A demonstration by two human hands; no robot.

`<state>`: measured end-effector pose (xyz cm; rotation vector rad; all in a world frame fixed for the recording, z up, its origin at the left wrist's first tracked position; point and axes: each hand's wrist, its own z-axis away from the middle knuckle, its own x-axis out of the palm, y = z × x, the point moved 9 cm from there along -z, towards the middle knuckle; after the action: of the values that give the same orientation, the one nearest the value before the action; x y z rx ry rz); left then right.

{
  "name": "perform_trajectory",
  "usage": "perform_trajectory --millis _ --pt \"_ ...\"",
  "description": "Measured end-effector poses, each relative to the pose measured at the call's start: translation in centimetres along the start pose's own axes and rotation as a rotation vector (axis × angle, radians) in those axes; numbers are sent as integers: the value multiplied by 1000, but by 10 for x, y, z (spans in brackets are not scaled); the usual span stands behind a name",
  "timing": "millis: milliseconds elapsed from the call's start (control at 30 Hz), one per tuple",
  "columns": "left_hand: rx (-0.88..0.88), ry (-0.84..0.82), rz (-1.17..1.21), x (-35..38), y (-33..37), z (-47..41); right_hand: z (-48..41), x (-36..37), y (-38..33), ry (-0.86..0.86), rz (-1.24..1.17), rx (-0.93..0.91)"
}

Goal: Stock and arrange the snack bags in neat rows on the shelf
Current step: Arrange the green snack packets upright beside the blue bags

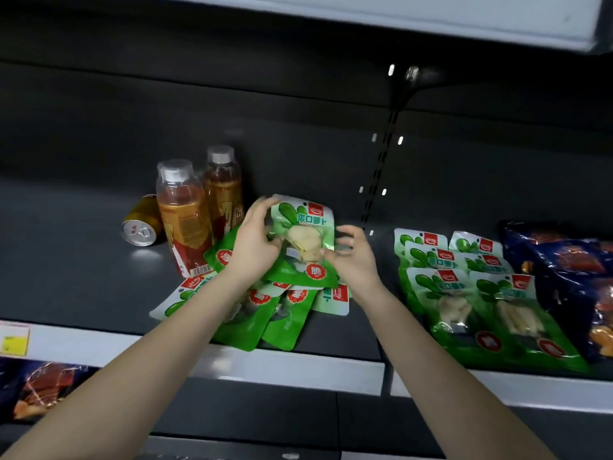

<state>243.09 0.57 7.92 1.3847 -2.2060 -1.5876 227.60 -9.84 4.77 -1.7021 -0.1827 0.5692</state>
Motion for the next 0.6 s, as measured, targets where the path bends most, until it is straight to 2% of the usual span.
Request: perform_trajectory --millis 67,133,233,467,533,567,600 --pt "6 -16 149 8 11 -2 0 -10 8 37 -218 83" --pt "36 -44 224 20 23 -3 -1 -22 15 65 -313 126" --pt "63 -94 292 41 35 -1 1 -44 16 70 -288 114" --pt "-20 -244 398 96 45 1 14 -112 14 180 -213 19" --pt "-31 -226 296 110 46 3 21 -134 14 274 -169 -13" --pt "-15 -255 160 120 47 4 24 -145 16 330 -170 -13" --pt "42 -317 -81 131 49 7 26 -153 20 376 -189 -7"
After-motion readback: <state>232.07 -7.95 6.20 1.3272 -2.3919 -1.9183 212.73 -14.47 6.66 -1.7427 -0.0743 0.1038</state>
